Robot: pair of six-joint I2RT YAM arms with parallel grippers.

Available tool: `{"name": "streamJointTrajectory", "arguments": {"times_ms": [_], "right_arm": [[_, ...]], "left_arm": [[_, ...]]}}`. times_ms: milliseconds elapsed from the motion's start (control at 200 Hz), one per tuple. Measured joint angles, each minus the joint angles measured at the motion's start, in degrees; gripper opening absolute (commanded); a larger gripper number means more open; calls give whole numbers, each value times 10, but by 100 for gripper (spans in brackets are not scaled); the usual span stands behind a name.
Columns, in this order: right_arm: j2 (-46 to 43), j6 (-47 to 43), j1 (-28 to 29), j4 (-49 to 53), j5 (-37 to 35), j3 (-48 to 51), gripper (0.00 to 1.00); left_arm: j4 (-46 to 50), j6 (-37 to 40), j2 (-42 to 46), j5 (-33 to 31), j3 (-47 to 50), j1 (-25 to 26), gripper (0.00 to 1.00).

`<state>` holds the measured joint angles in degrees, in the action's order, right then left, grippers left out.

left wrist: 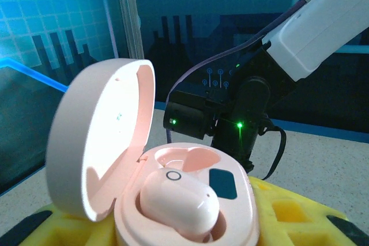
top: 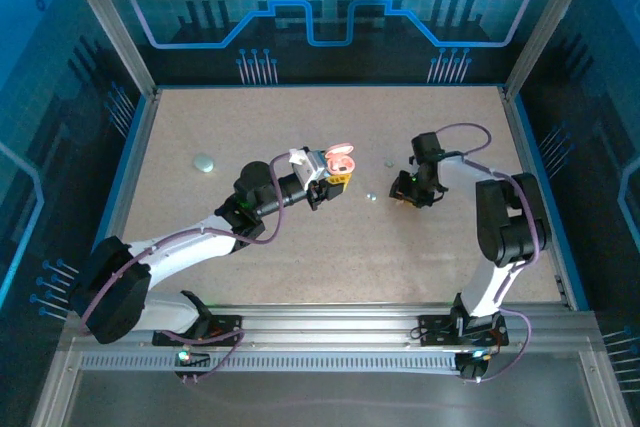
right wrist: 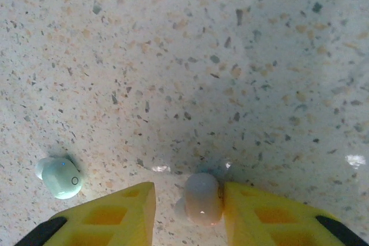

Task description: Insert wireless bluetooth earbuds into charging case

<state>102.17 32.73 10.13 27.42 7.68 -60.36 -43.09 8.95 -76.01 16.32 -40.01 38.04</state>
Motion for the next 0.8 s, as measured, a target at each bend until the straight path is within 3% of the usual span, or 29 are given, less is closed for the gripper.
{"name": "streamJointTrajectory", "arguments": {"times_ms": [175,800], "right_arm": [[14,-18,1,0,7,-15,31],[15,-61,35,13,40,-37,34]], "left_arm": [[2,0,0,0,0,0,32],[5,0,0,0,0,0,32]]}}
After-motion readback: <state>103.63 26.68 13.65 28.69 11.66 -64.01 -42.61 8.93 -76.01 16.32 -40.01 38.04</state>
